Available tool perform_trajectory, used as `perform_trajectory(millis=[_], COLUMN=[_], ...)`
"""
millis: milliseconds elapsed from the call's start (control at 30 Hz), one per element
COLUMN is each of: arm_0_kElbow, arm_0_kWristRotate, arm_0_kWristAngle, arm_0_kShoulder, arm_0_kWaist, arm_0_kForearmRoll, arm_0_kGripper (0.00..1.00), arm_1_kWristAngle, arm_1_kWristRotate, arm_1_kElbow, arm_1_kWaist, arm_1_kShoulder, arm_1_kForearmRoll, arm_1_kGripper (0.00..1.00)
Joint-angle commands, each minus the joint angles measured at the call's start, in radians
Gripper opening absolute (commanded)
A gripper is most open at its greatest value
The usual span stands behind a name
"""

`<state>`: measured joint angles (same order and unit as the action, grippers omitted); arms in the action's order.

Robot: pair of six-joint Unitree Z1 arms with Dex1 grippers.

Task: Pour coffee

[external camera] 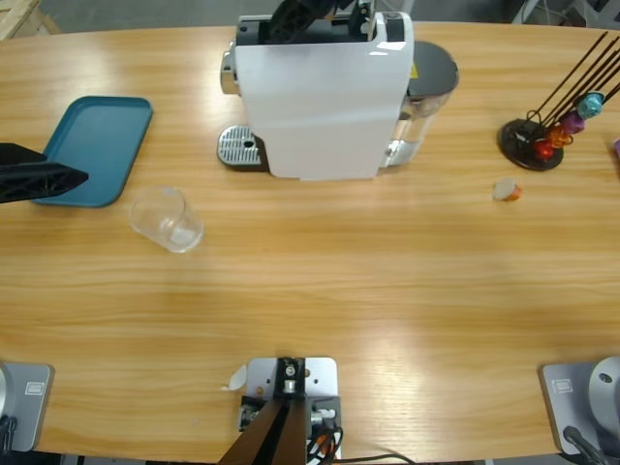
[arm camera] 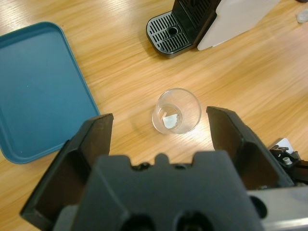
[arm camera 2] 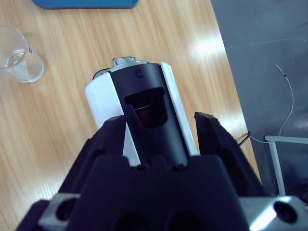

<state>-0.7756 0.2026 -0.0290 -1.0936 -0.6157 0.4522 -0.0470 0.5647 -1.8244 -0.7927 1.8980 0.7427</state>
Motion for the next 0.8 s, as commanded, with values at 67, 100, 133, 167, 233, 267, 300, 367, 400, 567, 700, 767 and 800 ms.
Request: perform_trajectory(millis=[67, 100, 133, 167, 233, 267, 300, 367, 400, 567, 700, 767, 800], arm_0_kElbow=[0.036, 0.036, 0.036, 0.036, 0.036, 0.036, 0.036, 0.036, 0.036, 0.037, 0.038, 0.038, 0.038], arm_0_kWristRotate=[-0.013, -0.012, -0.013, -0.013, -0.013, -0.013, -0.012, -0.012, -0.012, -0.014, -0.013, -0.012, -0.012], arm_0_kWristAngle=[-0.017, -0.017, -0.017, -0.017, -0.017, -0.017, -0.017, -0.017, -0.017, -0.018, -0.017, -0.017, -0.017], arm_0_kShoulder=[0.001, 0.001, 0.0, 0.0, 0.0, 0.0, 0.0, 0.002, 0.003, 0.0, 0.001, 0.002, 0.003], arm_0_kWaist=[-0.007, -0.007, -0.007, -0.007, -0.007, -0.007, -0.007, -0.007, -0.007, -0.007, -0.007, -0.007, -0.007], arm_0_kForearmRoll=[-0.013, -0.013, -0.013, -0.013, -0.013, -0.013, -0.013, -0.013, -0.013, -0.017, -0.017, -0.017, -0.017], arm_0_kGripper=[0.83, 0.83, 0.83, 0.83, 0.83, 0.83, 0.83, 0.83, 0.83, 0.83, 0.83, 0.83, 0.83], arm_1_kWristAngle=[0.041, 0.068, 0.102, 0.131, 0.158, 0.161, 0.161, 0.161, 0.18, 0.303, 0.397, 0.499, 0.574], arm_1_kWristRotate=[-0.128, -0.132, -0.137, -0.14, -0.119, -0.107, -0.105, -0.149, -0.161, -0.167, -0.101, -0.13, -0.173], arm_1_kElbow=[0.043, 0.044, 0.043, 0.043, 0.043, 0.043, 0.037, 0.002, -0.005, -0.013, 0.068, 0.114, 0.113], arm_1_kWaist=[-0.079, -0.098, -0.116, -0.135, -0.168, -0.174, -0.175, -0.175, -0.175, -0.176, -0.18, -0.18, -0.18], arm_1_kShoulder=[-0.133, -0.145, -0.155, -0.168, -0.194, -0.206, -0.219, -0.233, -0.229, -0.228, -0.247, -0.248, -0.246], arm_1_kForearmRoll=[-0.014, -0.014, -0.013, -0.004, 0.045, 0.075, 0.125, 0.257, 0.31, 0.38, 0.368, 0.356, 0.354], arm_1_kGripper=[0.605, 0.605, 0.605, 0.604, 0.599, 0.595, 0.596, 0.761, 0.85, 0.755, 0.421, 0.331, 0.271])
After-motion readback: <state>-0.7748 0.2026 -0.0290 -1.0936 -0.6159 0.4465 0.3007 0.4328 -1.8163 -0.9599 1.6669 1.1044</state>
